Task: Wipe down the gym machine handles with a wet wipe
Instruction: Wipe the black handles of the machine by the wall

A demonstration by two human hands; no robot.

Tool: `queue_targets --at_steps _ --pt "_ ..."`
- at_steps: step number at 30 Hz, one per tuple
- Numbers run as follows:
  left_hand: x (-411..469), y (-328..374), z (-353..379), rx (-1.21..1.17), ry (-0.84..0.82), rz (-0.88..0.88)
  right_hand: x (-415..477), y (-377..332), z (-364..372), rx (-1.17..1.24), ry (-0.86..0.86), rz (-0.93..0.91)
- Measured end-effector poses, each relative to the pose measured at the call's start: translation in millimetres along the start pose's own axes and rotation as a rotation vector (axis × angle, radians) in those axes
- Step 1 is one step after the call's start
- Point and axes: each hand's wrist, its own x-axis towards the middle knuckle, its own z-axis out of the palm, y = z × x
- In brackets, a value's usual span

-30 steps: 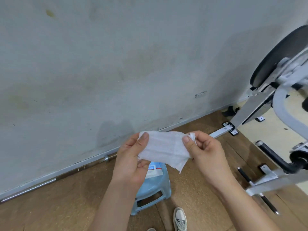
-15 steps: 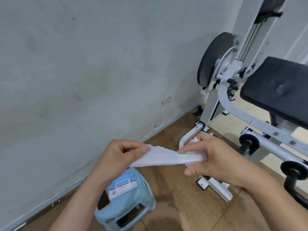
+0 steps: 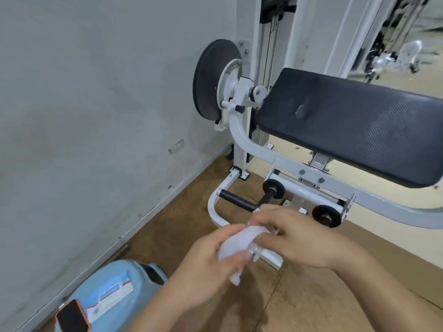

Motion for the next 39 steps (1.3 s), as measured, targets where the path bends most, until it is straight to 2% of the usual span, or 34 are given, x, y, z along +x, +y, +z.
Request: queue_targets --at_steps 6,8,10,12,14,18,20,22,26,29,31,33,36,39 --pt "31.6 -0.5 -1.2 -0.049 0.034 -0.071 -8.0 55.9 -6.7 0.115 -0.032 0.125" --pt "45.3 -3.5 -4.4 -0.14 0.096 -0.09 -6.1 71.8 -5.1 0.157 0.007 0.159" --pt "62.1 -10.5 -5.0 -0.26 0.138 -0.151 -3.4 84.7 -4.0 0.315 0.078 0.17" --pt "80.1 -16.8 -5.1 -0.424 0.164 -0.231 1.7 91.8 -2.0 0.612 0.176 0.189" --pt "97.9 -25.3 -5.8 -0.514 0.154 -0.28 14.5 93.7 1.5 1.039 0.333 0.249" --pt "130.1 -44.0 -8.4 -0.459 0.082 -0.351 59.2 94.6 15.8 1.788 0.648 0.386" --pt "145.0 -57.3 -15.1 -0.453 0.09 -0.391 85.8 97.6 24.8 1.98 0.74 0.461" --pt "158.6 -72.2 -27.1 -0.41 0.066 -0.389 113.1 104.7 37.4 1.807 0.784 0.584" --pt "180.7 -109.2 -52.1 -0.246 -0.018 -0.376 162.2 114.5 68.2 1.137 0.801 0.741" --pt "199.2 -130.9 -67.8 -0.313 0.013 -0.405 186.9 122.5 85.3 0.697 0.589 0.656" --pt "212.5 -147.9 -75.8 -0.358 0.053 -0.401 198.1 127.0 95.6 0.483 0.406 0.538" --pt "221.2 -163.7 -79.0 -0.358 0.092 -0.362 208.1 129.7 108.0 0.333 0.292 0.461" --pt "230.6 -177.2 -76.3 -0.316 0.137 -0.301 220.4 132.0 123.1 0.222 0.406 0.436" --pt "241.3 -191.7 -70.1 -0.137 0.231 -0.225 230.6 140.6 130.4 0.124 0.542 0.37"
